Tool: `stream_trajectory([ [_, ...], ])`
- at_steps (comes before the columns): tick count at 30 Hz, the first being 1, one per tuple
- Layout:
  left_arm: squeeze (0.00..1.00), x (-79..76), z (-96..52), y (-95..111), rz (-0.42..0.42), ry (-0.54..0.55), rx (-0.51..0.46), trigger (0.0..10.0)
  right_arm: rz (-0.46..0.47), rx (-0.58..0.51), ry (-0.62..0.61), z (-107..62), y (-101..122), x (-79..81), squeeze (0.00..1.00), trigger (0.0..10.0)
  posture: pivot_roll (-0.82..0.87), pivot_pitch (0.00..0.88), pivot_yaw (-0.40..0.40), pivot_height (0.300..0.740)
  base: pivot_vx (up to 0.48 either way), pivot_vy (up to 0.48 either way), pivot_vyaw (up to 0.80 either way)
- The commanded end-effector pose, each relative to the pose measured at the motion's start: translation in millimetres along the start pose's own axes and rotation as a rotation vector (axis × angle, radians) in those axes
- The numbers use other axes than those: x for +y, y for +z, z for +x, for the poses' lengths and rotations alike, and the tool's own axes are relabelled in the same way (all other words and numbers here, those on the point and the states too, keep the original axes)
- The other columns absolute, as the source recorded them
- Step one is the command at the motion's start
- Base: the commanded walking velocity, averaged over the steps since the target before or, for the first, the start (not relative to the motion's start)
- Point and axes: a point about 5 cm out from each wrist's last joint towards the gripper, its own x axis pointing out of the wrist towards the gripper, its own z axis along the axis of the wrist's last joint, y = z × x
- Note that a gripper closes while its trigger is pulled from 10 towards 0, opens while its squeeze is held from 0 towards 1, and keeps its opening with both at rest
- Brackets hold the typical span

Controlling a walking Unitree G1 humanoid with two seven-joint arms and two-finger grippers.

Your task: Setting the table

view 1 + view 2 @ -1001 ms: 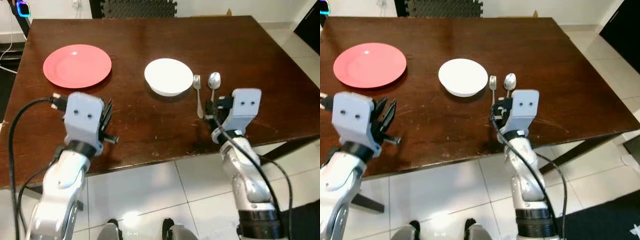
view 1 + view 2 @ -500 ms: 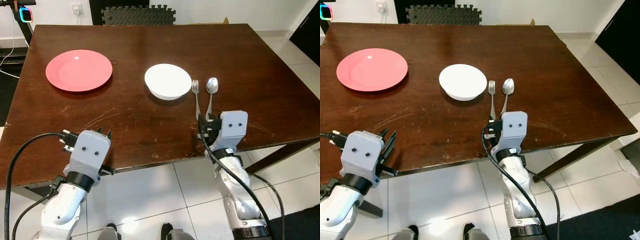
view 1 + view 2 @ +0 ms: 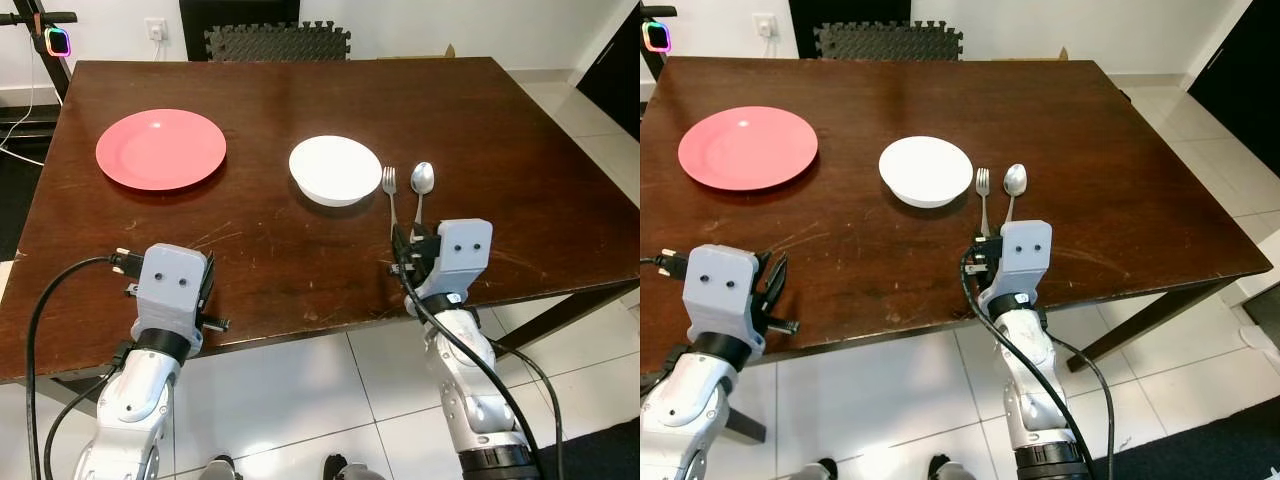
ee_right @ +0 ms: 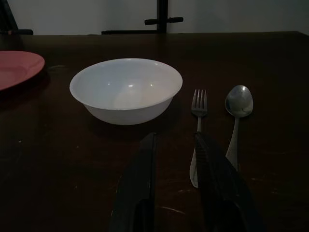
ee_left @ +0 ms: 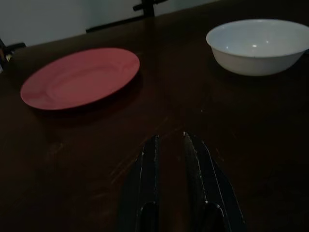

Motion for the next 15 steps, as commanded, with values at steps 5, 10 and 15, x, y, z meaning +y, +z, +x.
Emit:
stream_trajectory([
  [5,0.00,-4.2,0.0,-9.3,0.022,-0.019,0.023,10.0,0.012,0.020,-0.025,-3.9,-8.8,-5.5,0.00,10.0,0.11,0.100,-0.012,0.740,0.000,0.000,0.00],
  [10,0.00,-5.2,6.3,-8.7,0.006,-0.016,0.020,10.0,0.011,0.021,-0.026,-4.5,-9.7,-5.1,0.00,10.0,0.10,0.099,-0.009,0.740,0.000,0.000,0.00],
  [15,0.00,-6.4,8.7,-9.0,-0.001,-0.020,0.018,10.0,0.009,0.019,-0.032,-4.4,-9.7,-6.0,0.00,10.0,0.10,0.099,-0.005,0.740,0.000,0.000,0.00],
])
